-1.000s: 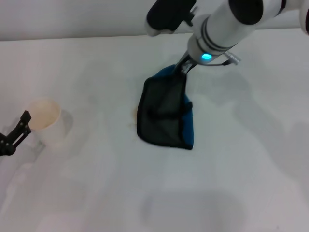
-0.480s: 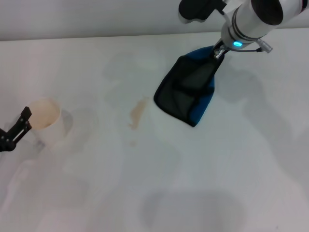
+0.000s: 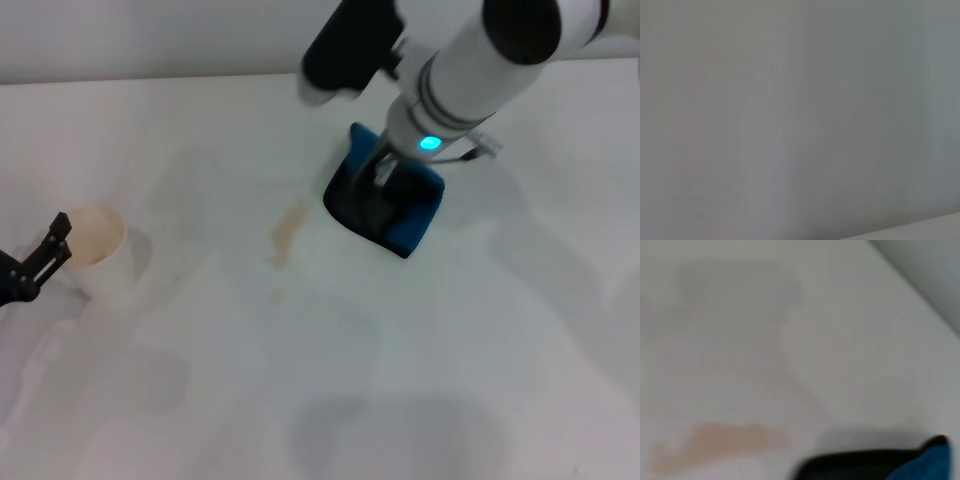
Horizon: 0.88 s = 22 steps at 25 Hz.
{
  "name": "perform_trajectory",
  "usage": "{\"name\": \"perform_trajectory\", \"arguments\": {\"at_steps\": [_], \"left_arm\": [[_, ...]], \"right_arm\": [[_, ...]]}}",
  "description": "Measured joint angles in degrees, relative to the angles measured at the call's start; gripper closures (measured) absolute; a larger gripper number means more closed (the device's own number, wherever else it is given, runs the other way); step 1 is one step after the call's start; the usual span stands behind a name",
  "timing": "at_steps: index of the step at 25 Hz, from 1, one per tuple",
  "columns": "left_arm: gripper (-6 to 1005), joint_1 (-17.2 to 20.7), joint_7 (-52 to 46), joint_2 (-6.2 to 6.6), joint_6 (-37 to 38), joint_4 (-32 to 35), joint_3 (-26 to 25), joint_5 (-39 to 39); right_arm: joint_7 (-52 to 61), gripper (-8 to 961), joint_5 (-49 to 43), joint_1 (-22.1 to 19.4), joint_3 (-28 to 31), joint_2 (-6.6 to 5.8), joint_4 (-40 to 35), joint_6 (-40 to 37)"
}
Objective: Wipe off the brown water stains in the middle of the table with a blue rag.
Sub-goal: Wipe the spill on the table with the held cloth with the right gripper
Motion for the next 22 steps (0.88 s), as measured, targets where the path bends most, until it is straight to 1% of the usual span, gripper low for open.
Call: {"name": "perform_trajectory", "arguments": {"at_steps": [7, 8, 17, 22], "left_arm": [[112, -0.5, -0.1, -0.16, 0.5, 0.1, 0.0, -0.2], [111, -0.5, -0.1, -0.18, 0.5, 0.1, 0.0, -0.2], [111, -0.6, -0.1, -0.23, 0.6, 0.0, 0.0, -0.9], [112, -0.3, -0.1, -0.26, 0.6, -0.1, 0.0, -0.9]], "right_arm": [[-0.8, 930, 11.4, 0.6, -10.5, 0.03, -3.5, 0.4], [-0.8, 931, 11.4, 0.6, -10.5, 0.03, -3.5, 0.4], [-1.1, 931, 22.1, 2.1, -20.6, 0.04, -7.4, 0.3], [-4.0, 930, 26.2, 2.3, -22.8, 0.04, -9.0, 1.8]]}}
